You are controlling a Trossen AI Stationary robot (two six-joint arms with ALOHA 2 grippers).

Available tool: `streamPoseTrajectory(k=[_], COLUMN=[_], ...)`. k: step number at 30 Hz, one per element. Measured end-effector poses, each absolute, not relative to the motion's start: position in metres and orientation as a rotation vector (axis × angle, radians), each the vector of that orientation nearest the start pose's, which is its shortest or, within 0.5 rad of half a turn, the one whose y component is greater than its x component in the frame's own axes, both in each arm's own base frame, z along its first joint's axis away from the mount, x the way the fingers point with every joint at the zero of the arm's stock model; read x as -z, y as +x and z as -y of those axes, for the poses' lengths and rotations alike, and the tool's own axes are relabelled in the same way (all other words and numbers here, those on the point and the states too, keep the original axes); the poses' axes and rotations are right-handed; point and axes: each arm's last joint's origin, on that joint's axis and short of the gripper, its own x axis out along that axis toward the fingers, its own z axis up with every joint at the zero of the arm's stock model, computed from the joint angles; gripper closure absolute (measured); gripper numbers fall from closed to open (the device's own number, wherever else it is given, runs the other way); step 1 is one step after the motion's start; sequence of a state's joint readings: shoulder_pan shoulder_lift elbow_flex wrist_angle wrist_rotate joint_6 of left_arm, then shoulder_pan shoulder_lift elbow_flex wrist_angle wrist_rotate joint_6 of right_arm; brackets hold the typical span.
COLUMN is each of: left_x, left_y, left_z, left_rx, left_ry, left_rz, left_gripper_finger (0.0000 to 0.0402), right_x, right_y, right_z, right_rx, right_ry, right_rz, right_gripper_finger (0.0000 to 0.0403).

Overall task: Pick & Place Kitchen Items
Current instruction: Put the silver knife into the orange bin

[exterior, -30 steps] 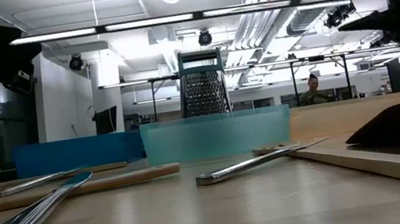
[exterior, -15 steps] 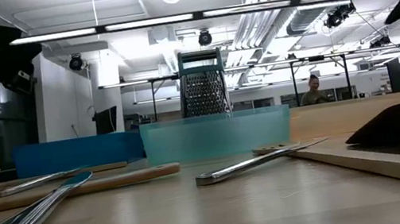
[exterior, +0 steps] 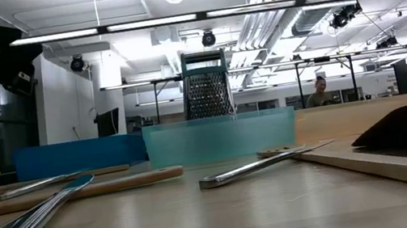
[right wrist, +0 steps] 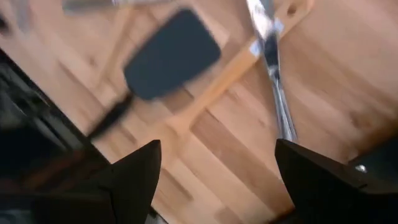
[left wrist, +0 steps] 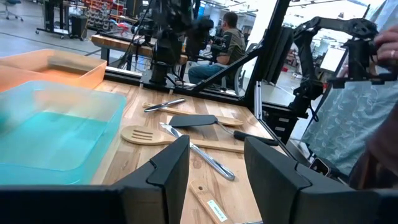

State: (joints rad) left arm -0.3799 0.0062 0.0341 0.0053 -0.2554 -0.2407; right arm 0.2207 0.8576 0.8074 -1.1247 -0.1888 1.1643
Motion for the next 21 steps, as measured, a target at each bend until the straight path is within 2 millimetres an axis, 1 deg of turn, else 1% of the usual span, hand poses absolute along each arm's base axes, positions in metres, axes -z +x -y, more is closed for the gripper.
streamPoseTrajectory(k=[7,9,13,15,21], left_x=[-0.175,-0.175,-0.175,-0.175,-0.175], left_y=[0.091,0.091,0.091,0.091,0.091], left_z=[0.028,0.028,0.028,0.028,0.028], left_rx=[0.128,0.128,0.128,0.128,0.128], left_ry=[-0.251,-0.251,-0.251,-0.251,-0.251], left_rz=[0.017,0.017,0.017,0.017,0.017], left_gripper_finger=[0.025,0.025,0.025,0.025,0.025], right_x=[-0.241,-0.234,-0.217,-0.21,-0.189], right_y=[0.152,0.158,0.169,0.175,0.185], right_z=[-0.041,-0.042,-0.041,-0.042,-0.046], right_rx=[0.277,0.305,0.45,0.488,0.524], right_ry=[0.79,0.749,0.638,0.603,0.616], right_rz=[-1.435,-1.471,-1.527,-1.555,-1.694], right_gripper_finger=[0.0096,0.0096,0.0096,0.0096,0.0096])
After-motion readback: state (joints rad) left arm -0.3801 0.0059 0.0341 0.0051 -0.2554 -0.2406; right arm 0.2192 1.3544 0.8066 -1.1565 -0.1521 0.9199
